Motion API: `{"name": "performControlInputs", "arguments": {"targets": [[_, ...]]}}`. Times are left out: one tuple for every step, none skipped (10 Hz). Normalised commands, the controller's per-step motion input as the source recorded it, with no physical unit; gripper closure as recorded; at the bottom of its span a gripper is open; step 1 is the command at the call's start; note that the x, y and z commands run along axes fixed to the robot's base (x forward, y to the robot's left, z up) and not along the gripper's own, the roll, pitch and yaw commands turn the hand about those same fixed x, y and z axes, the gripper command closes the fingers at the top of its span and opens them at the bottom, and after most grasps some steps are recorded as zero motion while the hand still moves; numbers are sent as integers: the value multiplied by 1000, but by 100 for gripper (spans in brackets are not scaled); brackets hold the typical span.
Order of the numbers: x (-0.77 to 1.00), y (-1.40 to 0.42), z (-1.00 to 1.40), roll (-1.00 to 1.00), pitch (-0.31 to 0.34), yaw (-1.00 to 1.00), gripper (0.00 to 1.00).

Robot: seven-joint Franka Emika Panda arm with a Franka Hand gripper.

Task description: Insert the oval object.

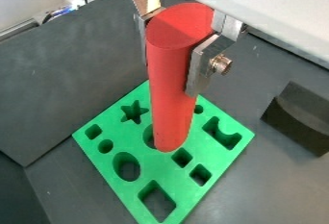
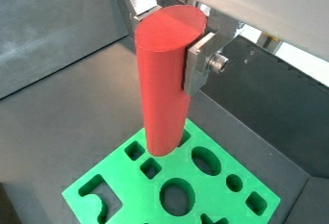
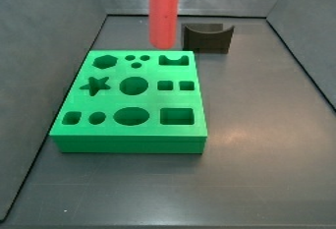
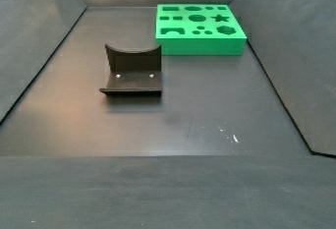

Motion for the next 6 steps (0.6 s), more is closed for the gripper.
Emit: {"name": "performControlInputs", "arguments": {"targets": [[-349, -574, -566, -66, -84, -426, 100], [-363, -651, -506, -69, -50, -346, 100], [-243, -554, -406, -36, -44, -503, 100], [0, -163, -180, 0, 0, -1000, 100], [0, -43, -143, 1, 0, -1000, 100], [0, 0, -129, 20, 0, -1000, 100]]}}
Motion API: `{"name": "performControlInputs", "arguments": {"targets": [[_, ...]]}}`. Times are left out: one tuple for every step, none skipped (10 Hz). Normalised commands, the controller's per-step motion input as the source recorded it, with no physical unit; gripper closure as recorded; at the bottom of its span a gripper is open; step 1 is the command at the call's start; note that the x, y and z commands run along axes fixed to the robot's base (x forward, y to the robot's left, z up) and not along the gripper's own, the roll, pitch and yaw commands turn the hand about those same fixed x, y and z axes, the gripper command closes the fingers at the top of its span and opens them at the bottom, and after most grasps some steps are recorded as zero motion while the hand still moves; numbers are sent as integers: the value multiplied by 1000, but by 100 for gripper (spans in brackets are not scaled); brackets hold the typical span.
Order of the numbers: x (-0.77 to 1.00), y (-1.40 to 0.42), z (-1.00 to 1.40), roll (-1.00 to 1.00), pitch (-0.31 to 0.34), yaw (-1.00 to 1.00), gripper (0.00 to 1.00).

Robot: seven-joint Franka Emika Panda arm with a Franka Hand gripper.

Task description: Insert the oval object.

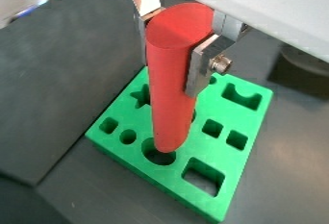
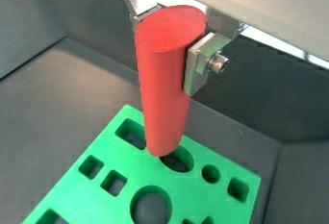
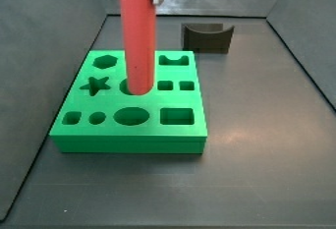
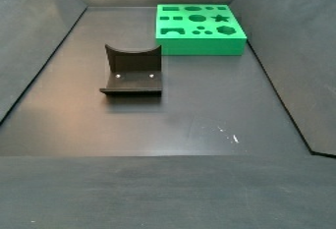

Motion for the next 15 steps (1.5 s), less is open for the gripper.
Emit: {"name": "performControlInputs", "arguments": {"targets": [[0, 0, -129, 23, 0, -1000, 100], [0, 0, -123, 20, 0, -1000, 100], [0, -40, -277, 0, 0, -1000, 100], [0, -26, -317, 0, 0, -1000, 100], [-40, -126, -386, 0, -16, -926, 100], [-57, -129, -426, -17, -20, -903, 100], [0, -77, -200, -60, -74, -989, 100], [0, 0, -31, -30, -60, -1000, 100], [0, 0, 0, -7, -46, -1000, 100], [0, 0, 0, 0, -39, -1000, 100], [0, 0, 0, 0, -34, -1000, 100], [0, 0, 0, 0, -34, -1000, 100], [0, 0, 0, 0, -24, -1000, 100], [-206, 0, -91, -1, -54, -923, 100], [-226, 0, -83, 0, -59, -914, 100]]}}
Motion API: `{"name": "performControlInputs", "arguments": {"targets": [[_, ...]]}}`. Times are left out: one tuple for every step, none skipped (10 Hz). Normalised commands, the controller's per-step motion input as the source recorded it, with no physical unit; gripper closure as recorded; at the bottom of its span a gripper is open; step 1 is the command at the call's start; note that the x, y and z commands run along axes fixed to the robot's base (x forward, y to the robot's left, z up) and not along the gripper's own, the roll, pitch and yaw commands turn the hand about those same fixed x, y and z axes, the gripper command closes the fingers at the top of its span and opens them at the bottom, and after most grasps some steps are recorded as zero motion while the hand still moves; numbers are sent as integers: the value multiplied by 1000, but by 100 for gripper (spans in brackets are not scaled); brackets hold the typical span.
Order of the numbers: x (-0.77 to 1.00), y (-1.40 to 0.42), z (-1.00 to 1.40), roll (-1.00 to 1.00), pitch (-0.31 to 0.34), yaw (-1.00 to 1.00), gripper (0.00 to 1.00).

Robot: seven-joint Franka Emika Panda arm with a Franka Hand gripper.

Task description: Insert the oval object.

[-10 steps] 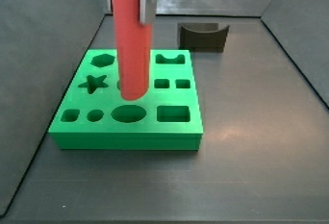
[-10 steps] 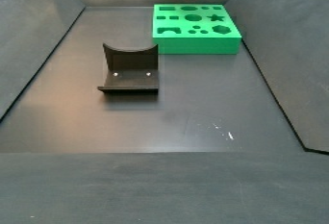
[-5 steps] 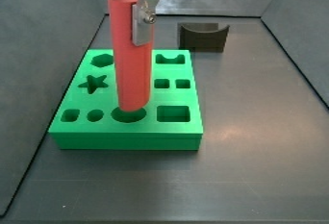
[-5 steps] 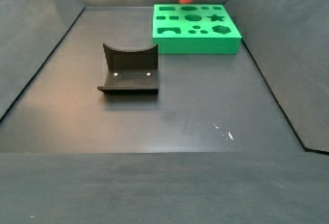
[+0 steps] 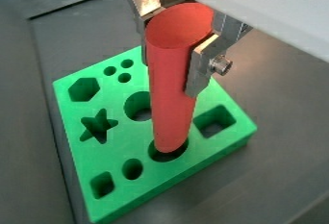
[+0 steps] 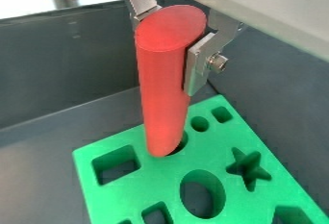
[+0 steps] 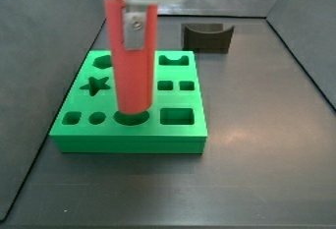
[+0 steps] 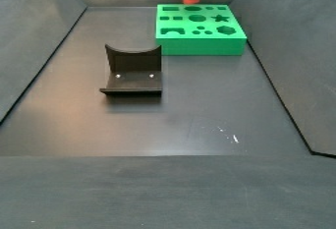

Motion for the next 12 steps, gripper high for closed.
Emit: {"name": "performControlInputs", "arguments": {"targets": [[-220, 0, -77, 0, -54, -920, 100], [-229, 0, -94, 0, -61, -909, 100], [-109, -77, -31, 84, 0, -860, 100], [-160, -66, -114, 103, 0, -726, 100], [-131, -120, -151, 69, 0, -717, 100], [-11, -51, -83, 16, 0, -669, 100], [0, 0, -100, 7, 0, -520, 100], [20, 0, -140, 4, -7, -246, 100], [43, 0, -174, 13, -30, -80, 100], [0, 0, -220, 0, -86, -3, 100], [0, 0, -189, -6, -67, 0, 100], [74, -6, -117, -49, -6, -29, 100]]}}
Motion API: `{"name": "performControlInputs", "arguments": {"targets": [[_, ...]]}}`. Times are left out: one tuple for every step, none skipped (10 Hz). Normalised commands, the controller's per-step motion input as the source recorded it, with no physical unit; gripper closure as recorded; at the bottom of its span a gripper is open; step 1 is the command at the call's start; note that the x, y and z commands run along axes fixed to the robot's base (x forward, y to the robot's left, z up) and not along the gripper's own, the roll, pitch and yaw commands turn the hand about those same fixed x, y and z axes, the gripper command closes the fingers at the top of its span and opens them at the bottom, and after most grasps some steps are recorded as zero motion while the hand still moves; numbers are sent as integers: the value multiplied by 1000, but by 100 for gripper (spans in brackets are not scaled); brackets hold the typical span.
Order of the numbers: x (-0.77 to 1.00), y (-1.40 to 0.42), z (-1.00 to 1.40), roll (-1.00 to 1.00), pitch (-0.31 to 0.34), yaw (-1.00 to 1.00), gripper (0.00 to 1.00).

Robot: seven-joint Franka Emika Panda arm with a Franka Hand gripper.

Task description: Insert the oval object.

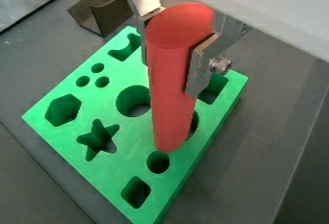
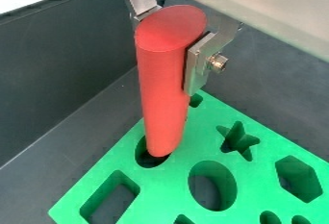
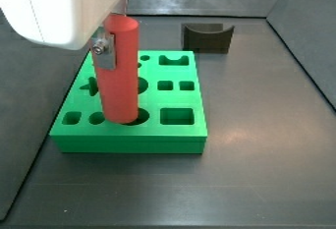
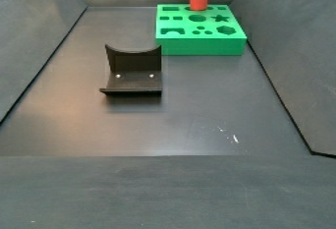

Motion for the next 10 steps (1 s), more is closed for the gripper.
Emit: {"name": "performControlInputs", "arguments": {"targets": [[143, 0, -34, -90, 0, -31, 100], [220, 0, -31, -63, 0, -77, 100], [66, 23, -223, -261, -177, -86, 100], [0, 0, -149, -280, -230, -46, 100], [14, 0, -174, -260, -171, -37, 100], [0, 0, -266, -243, -203, -49, 100], [0, 0, -297, -227, -284, -31, 100], [0, 0, -243, -174, -279, 0, 100], [0, 0, -57, -159, -214, 0, 100], [-31, 0, -46, -93, -161, 0, 100]]}}
